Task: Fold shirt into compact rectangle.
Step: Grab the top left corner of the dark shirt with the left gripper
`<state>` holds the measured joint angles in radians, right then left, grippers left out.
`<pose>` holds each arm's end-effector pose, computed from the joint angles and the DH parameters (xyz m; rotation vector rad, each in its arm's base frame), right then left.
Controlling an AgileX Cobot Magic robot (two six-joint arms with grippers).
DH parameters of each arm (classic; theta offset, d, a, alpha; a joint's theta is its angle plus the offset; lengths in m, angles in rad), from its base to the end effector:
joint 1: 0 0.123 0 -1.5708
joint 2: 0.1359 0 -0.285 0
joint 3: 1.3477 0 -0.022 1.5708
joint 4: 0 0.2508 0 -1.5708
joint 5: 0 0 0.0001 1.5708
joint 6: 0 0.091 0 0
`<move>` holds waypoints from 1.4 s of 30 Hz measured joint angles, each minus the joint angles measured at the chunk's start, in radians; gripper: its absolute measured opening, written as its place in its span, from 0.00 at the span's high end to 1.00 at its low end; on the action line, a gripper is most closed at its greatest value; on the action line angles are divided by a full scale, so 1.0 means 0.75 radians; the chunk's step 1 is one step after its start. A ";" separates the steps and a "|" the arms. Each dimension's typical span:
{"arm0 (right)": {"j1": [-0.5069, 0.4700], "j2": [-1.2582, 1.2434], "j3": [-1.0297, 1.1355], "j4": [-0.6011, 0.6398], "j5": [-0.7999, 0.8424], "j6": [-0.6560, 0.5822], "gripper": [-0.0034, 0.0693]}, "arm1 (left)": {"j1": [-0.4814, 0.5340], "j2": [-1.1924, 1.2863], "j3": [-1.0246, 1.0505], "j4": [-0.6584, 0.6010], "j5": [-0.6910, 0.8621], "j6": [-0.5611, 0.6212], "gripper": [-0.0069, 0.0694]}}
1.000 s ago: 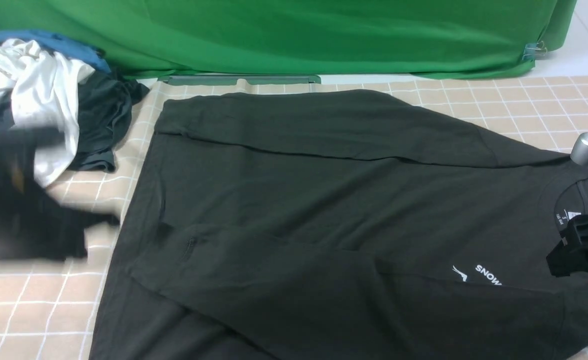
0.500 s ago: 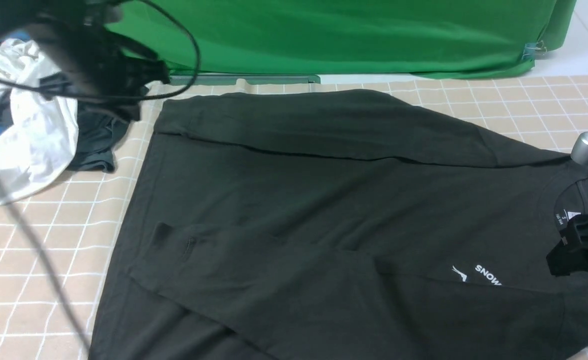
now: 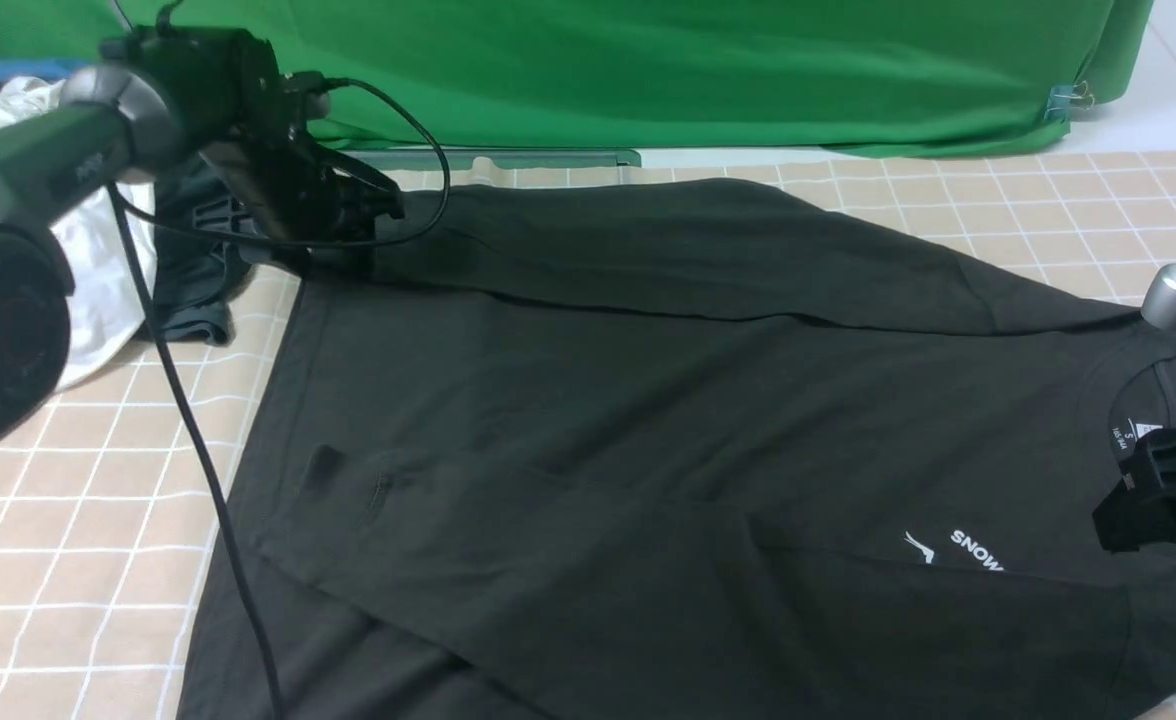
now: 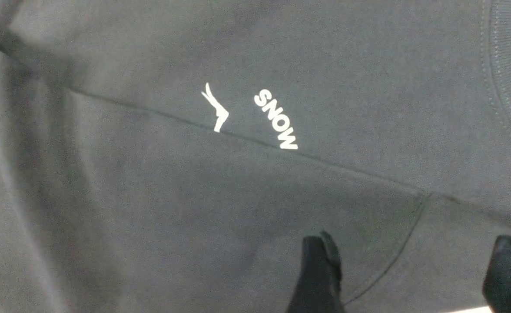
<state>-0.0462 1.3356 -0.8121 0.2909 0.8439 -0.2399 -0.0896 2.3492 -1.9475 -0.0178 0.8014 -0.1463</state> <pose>0.2362 0.0086 0.2359 -0.0441 2.8074 0.2843 0.5088 -0.0469 0.1585 -0.0889 2.6887 -0.0942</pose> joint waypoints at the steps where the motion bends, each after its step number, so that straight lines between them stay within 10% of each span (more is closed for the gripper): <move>1: 0.000 0.000 0.000 0.000 0.000 0.000 0.24 | 0.000 0.005 0.000 0.000 -0.018 0.000 0.34; 7: 0.000 0.000 0.000 0.000 0.000 0.000 0.24 | 0.000 0.015 -0.001 0.000 -0.090 0.011 0.37; 18: 0.000 0.000 0.000 0.000 -0.004 0.000 0.24 | 0.000 0.016 -0.012 0.024 -0.115 0.163 0.88; 35: 0.000 0.000 0.000 0.000 -0.005 0.016 0.24 | 0.010 -0.108 -0.014 0.034 0.025 0.174 0.87; 42: 0.000 0.000 0.000 0.000 -0.005 0.031 0.24 | 0.012 0.000 -0.014 0.048 -0.080 0.174 0.59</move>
<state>-0.0462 1.3356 -0.8121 0.2909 0.8403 -0.2170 -0.0807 2.3491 -1.9577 0.0181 0.7410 -0.0161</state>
